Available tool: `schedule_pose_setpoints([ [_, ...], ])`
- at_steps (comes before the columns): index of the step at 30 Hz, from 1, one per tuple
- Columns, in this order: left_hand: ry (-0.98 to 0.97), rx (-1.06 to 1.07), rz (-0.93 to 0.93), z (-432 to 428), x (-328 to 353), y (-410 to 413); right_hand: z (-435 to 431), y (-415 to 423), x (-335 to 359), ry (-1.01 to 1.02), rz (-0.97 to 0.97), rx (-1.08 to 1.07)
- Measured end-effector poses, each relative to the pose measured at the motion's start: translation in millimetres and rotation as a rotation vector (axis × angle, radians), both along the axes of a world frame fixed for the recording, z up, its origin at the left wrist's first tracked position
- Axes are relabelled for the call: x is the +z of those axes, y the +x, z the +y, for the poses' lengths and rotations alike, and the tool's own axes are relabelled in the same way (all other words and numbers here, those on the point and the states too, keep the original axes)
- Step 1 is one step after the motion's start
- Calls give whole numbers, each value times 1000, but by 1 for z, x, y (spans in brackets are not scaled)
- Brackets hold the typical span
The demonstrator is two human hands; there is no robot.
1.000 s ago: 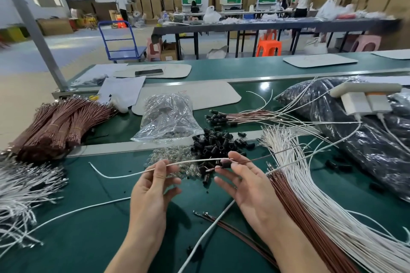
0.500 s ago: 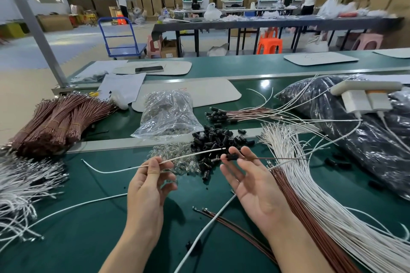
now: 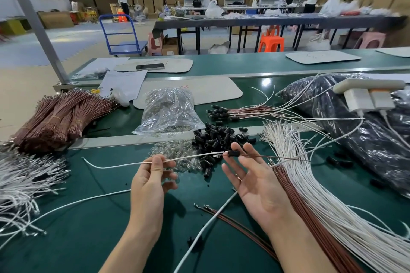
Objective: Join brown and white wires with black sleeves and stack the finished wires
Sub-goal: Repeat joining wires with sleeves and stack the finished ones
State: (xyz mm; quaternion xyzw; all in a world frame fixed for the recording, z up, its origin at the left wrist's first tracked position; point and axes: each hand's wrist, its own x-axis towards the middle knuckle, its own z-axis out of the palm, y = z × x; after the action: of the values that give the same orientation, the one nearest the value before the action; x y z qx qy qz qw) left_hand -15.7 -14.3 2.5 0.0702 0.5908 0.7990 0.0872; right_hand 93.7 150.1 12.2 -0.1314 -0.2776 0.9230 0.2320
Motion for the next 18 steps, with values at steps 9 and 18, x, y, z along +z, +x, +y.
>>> schedule_pose_setpoints([
  [9,13,-31,-5,0,-2,1,-7,-2,-1,44,-26,15],
  [18,-6,-99,25,2,-1,4,-12,-4,-4,125,-48,39],
])
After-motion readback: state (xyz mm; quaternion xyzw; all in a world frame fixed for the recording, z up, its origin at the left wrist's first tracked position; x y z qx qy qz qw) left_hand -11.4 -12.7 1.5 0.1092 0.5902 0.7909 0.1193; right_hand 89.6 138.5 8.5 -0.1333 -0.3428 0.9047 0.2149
